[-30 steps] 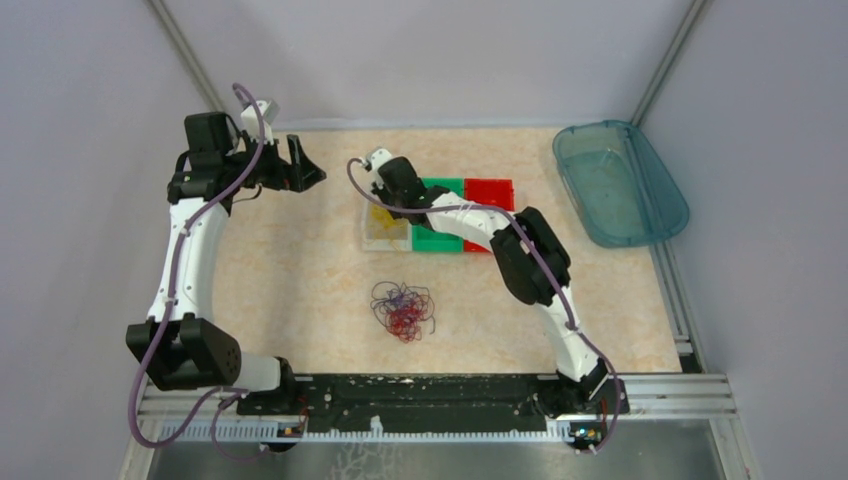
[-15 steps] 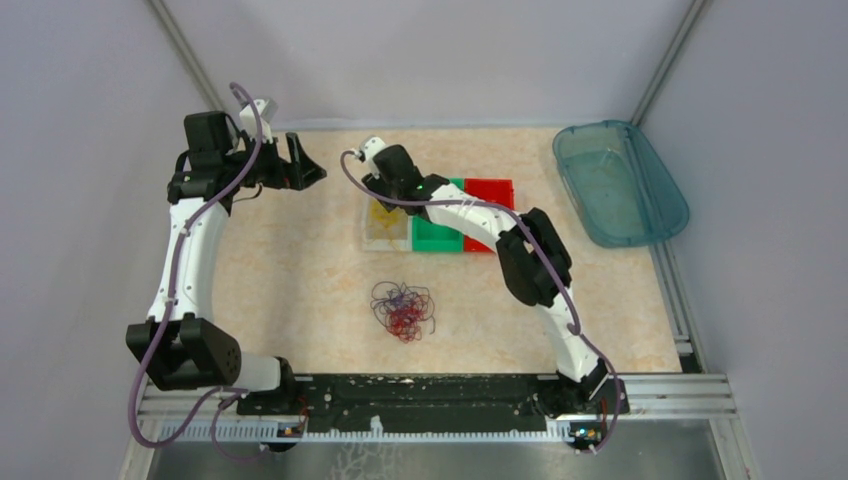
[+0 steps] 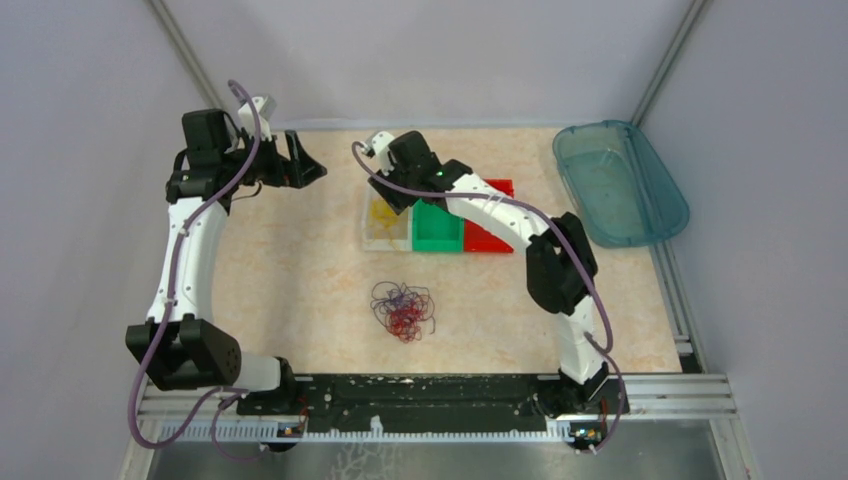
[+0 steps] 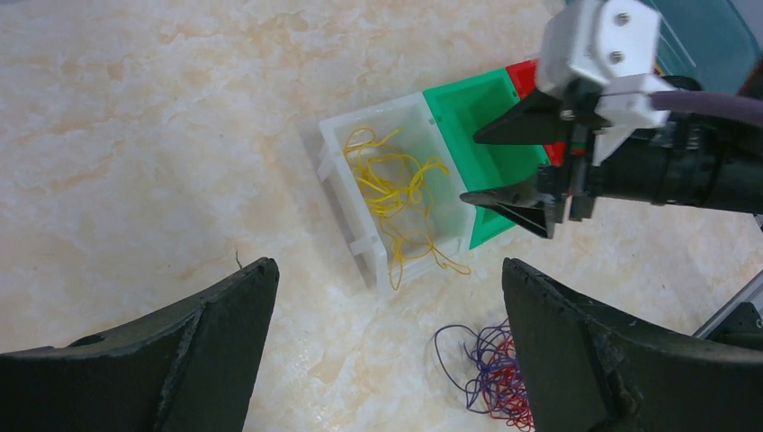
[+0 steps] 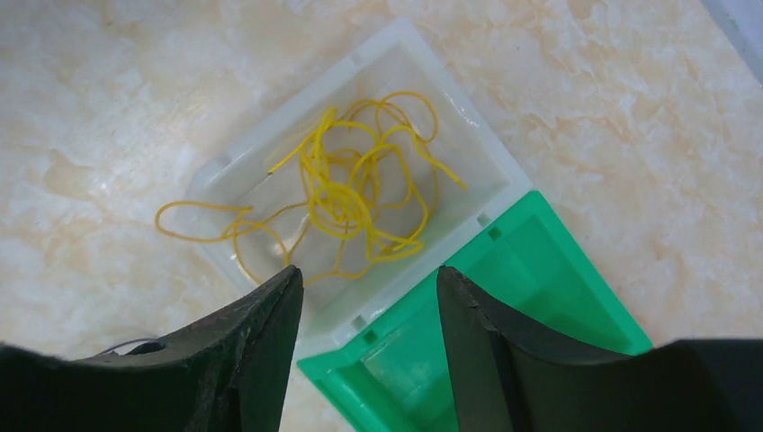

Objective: Untangle the cables
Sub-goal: Place the cable in the bin, then untie the cable.

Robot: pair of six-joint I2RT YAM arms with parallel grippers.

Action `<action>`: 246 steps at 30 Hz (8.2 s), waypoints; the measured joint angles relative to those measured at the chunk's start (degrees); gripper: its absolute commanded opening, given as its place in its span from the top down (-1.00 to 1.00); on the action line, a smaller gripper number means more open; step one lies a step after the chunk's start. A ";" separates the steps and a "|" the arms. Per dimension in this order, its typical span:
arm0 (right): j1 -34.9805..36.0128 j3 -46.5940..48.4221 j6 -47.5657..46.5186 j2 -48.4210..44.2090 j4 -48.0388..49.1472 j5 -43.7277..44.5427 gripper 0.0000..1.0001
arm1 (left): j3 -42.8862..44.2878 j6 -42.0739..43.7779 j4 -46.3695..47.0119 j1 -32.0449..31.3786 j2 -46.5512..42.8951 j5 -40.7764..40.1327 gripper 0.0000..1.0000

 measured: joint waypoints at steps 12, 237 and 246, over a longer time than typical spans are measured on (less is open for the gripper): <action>-2.45 -9.33 12.02 -10.25 10.88 -10.62 0.61 | 0.09 -0.44 -0.44 0.00 0.92 1.03 -0.99; 10.64 -64.78 34.91 -27.04 82.88 -33.99 -0.12 | -6.10 21.00 -5.09 -24.81 -23.85 22.29 1.00; 10.64 -73.90 36.04 -21.77 89.96 -28.17 0.30 | 2.84 19.47 -2.56 -24.81 -22.82 21.29 1.00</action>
